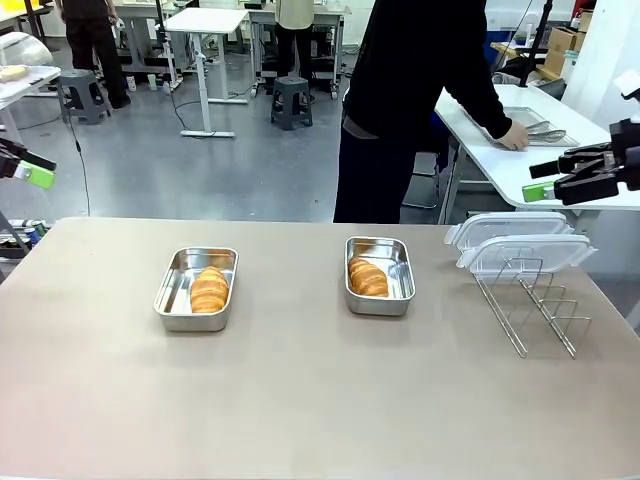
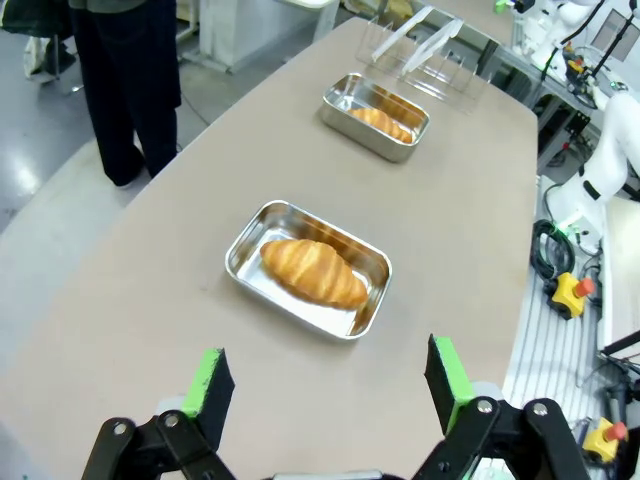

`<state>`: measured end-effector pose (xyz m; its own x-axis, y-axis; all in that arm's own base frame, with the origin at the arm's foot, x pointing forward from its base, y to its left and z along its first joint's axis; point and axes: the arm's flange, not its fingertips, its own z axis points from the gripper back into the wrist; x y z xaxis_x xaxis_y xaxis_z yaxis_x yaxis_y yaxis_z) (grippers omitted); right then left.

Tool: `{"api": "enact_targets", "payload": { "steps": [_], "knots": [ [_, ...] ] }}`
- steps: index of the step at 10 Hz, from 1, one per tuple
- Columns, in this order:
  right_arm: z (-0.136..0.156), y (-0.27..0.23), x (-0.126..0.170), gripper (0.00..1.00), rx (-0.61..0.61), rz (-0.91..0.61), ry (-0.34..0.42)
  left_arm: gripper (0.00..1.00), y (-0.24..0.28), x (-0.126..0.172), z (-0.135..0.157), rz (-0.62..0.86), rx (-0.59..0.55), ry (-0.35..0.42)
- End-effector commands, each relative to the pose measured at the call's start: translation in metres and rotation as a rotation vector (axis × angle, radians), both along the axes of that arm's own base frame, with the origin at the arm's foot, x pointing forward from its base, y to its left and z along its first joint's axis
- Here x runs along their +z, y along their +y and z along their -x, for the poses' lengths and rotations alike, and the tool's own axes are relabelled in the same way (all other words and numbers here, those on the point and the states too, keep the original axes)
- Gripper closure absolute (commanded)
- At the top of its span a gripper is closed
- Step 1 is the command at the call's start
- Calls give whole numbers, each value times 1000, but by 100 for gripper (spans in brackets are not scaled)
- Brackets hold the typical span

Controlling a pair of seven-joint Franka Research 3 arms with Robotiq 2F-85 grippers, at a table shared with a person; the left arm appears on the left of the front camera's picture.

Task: Place the bread in airtight containers.
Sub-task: Once an object is inside an Airtight Container , place the container in the center of the table, then pick up one Airtight Container lid and hand it to the human.

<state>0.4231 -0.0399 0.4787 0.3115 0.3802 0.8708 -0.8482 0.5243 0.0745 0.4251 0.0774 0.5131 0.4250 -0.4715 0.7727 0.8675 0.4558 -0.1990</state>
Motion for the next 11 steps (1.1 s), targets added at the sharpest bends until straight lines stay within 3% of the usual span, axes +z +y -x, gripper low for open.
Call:
{"api": "enact_targets", "payload": {
  "steps": [1,11],
  "knots": [
    [2,-1,3,0,0,4,-28,0,0,1,1,5,-14,-11],
    [2,-1,3,0,0,4,-28,0,0,1,1,5,-14,-11]
  ]
}}
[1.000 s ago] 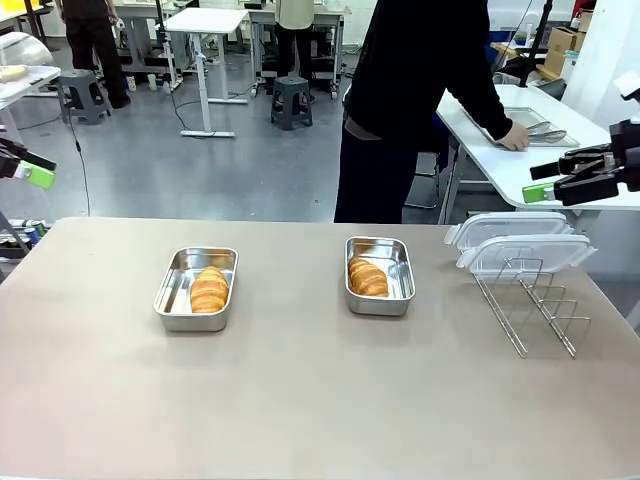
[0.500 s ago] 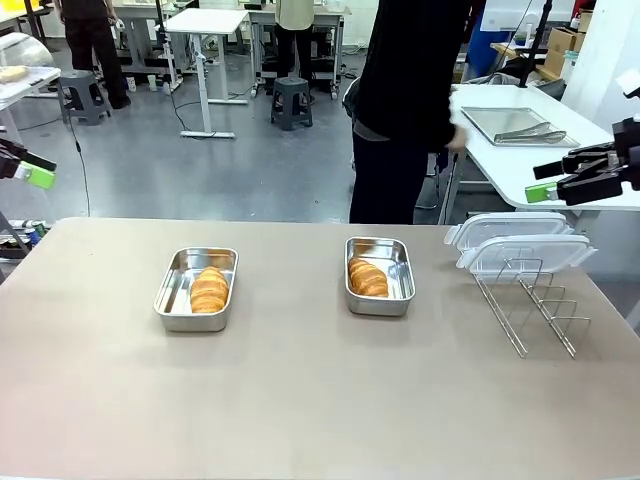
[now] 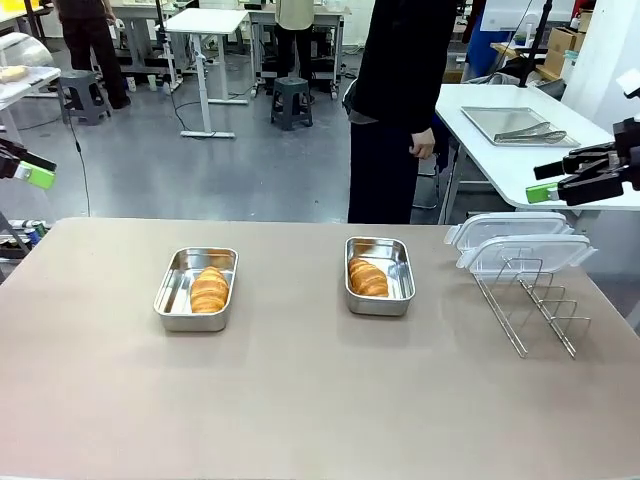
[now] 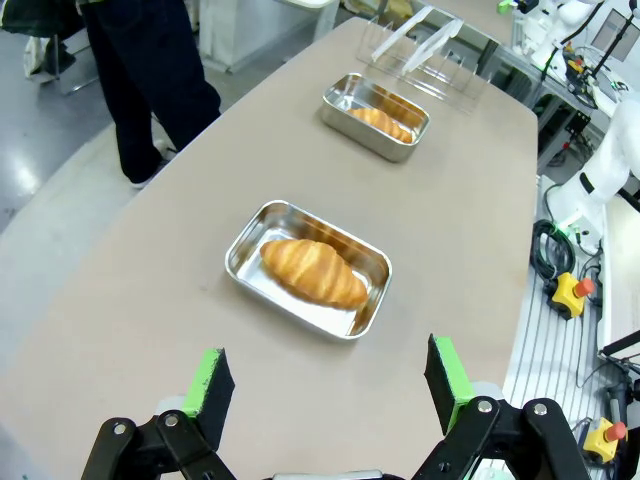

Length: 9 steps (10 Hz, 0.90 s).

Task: Place the bread in airtight containers.
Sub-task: Pick up one Airtight Container lid and hand it to the human.

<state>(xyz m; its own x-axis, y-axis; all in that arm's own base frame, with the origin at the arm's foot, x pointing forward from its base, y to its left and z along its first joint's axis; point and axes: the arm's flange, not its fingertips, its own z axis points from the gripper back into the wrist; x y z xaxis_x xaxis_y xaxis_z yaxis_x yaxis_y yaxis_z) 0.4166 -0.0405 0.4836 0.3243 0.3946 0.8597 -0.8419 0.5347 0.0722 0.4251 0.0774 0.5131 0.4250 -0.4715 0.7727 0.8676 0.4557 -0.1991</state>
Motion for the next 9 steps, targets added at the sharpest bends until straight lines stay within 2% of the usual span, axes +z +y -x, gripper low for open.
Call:
{"api": "enact_targets", "payload": {
  "steps": [1,4,5,7,9],
  "knots": [
    [0,0,0,0,-2,-1,-1,0,0,1,1,5,-14,-11],
    [-4,28,6,0,63,494,-197,0,0,1,1,5,-14,-11],
    [-1,37,4,0,135,639,-238,0,0,1,1,5,-14,-11],
    [2,46,0,0,205,851,-243,0,0,1,1,5,-14,-11],
    [-5,49,-5,0,232,964,-185,0,0,1,1,5,-14,-11]
  ]
}}
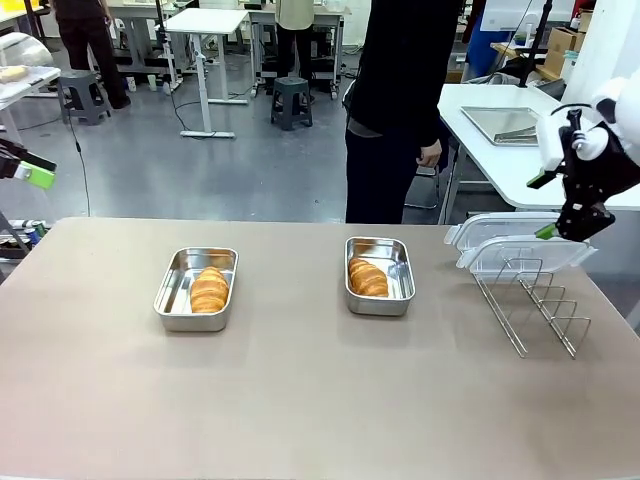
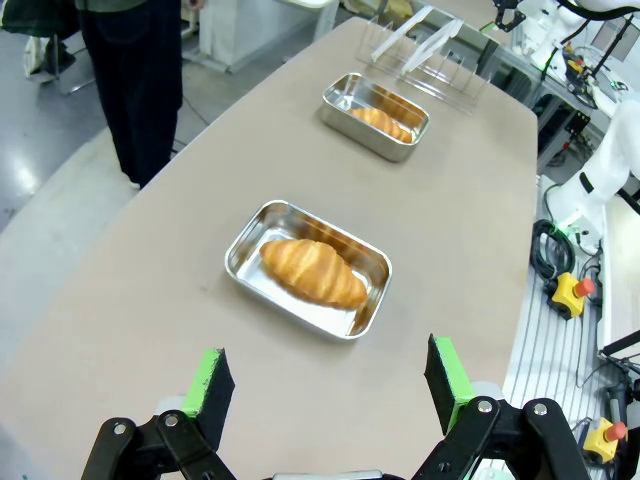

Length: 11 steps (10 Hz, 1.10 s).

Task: Place the bread in airtight containers.
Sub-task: Pick up one Airtight Container lid and hand it to the human.

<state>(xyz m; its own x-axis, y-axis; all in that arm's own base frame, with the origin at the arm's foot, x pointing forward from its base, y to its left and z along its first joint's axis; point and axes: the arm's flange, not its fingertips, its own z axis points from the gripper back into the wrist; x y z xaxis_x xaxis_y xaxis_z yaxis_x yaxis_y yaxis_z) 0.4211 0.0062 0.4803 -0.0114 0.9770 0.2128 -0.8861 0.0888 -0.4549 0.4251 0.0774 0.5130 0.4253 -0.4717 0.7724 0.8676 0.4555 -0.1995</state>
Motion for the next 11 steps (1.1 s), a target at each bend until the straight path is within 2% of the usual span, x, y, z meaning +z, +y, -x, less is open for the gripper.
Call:
{"api": "enact_targets", "payload": {
  "steps": [1,5,10,11],
  "knots": [
    [-5,2,-5,0,-60,74,37,0,0,1,1,5,-13,-12],
    [-25,-5,-26,0,-68,136,101,0,0,1,1,5,-13,-12],
    [-44,-11,-45,0,-27,126,159,0,0,1,1,5,-13,-12],
    [-45,-12,-46,59,-13,137,169,0,0,1,1,5,-13,-12]
  ]
}}
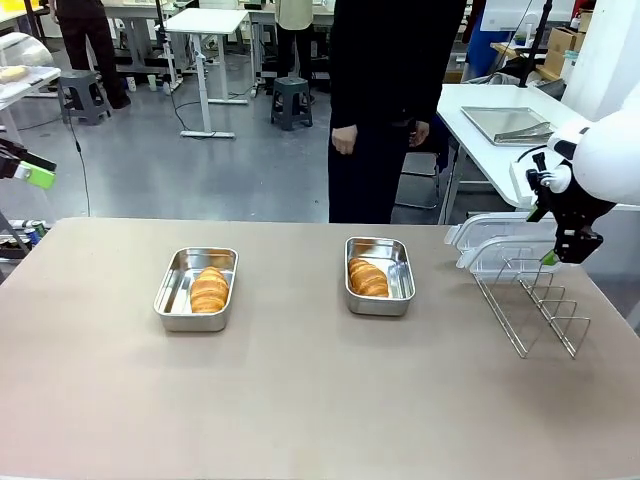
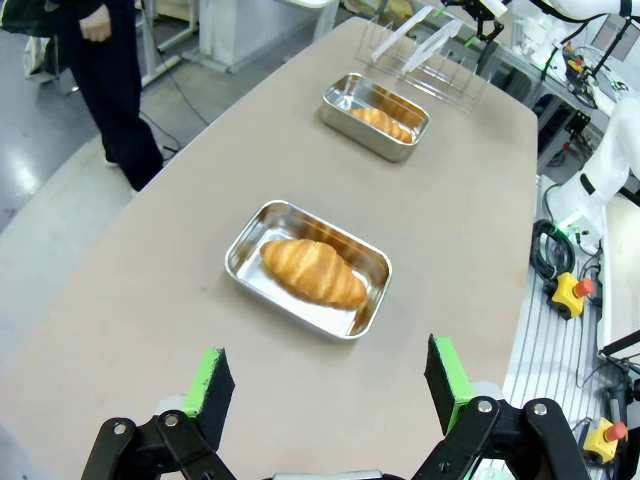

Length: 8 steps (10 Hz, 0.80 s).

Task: Place the bread in airtight containers.
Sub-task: Pick up one Airtight Container lid and hand it to the human.

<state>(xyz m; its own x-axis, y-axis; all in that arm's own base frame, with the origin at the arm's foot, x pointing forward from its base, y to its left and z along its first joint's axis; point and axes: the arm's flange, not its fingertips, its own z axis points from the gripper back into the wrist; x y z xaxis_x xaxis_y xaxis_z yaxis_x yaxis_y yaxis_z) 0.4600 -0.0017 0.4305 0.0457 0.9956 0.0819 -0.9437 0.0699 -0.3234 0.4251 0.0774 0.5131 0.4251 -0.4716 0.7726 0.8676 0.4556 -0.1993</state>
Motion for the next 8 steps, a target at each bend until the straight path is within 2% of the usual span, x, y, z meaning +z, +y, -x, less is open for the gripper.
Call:
{"api": "enact_targets", "payload": {
  "steps": [1,2,3,4,8],
  "knots": [
    [-5,-4,3,59,31,2,21,0,0,1,1,5,-13,-12],
    [-5,-4,3,100,38,4,23,0,0,1,1,5,-13,-12],
    [-5,-4,4,64,48,0,25,0,0,1,1,5,-13,-12],
    [-4,-3,4,100,54,6,24,0,0,1,1,5,-13,-12],
    [-3,-4,5,100,61,16,23,0,0,1,1,5,-13,-12]
  ]
}}
